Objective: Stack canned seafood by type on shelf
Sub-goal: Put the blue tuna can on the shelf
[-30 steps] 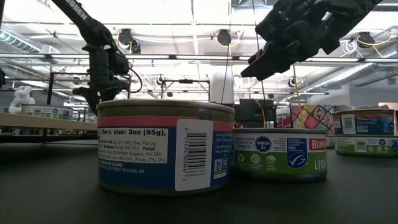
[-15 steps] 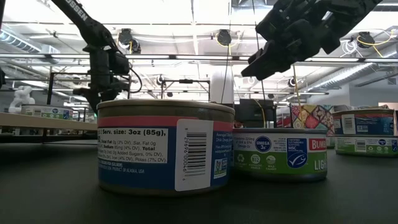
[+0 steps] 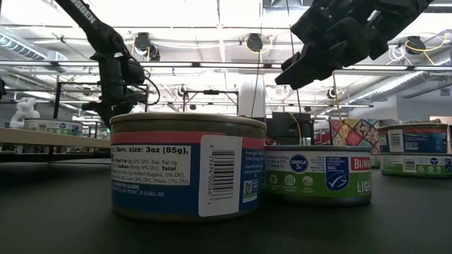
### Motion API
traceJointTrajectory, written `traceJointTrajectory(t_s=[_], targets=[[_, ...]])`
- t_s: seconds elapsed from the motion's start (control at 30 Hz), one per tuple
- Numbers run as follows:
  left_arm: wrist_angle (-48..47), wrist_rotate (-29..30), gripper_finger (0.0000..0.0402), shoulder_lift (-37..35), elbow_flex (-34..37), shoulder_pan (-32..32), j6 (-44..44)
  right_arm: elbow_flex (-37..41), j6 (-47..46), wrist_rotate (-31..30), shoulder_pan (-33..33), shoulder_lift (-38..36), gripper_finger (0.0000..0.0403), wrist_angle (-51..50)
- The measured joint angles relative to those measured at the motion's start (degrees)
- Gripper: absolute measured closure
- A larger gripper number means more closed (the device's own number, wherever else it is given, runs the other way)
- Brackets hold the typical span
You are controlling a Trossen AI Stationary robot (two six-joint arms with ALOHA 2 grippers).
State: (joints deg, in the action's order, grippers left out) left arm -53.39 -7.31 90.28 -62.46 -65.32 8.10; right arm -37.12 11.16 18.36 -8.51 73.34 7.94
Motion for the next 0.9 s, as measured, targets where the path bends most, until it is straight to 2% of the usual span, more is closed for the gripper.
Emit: traceJointTrajectory(t_s=[0.3,0.5,0.7,0.9], targets=[[1.07,1.51,0.0391,0.02,0.04,-0.07,-1.71,0.0,0.0,-0.01,0.0,0.0,0.0403,0.04],[1.03,1.36,0.04,-0.57,-0.58,-0.07,-2.53,0.0,-0.02,-0.01,0.0,0.0,0.0403,0.02],[0.91,-7.18,0.0401,-3.01,-2.91,0.19,-2.68,0.0,-0.02,-0.04,0.0,0.0,0.0403,-0.01],[0.45,-7.68,0.0401,-3.77,-2.97,0.18,-2.52,0.0,-0.03,-0.04,0.0,0.0,0.0403,0.0]])
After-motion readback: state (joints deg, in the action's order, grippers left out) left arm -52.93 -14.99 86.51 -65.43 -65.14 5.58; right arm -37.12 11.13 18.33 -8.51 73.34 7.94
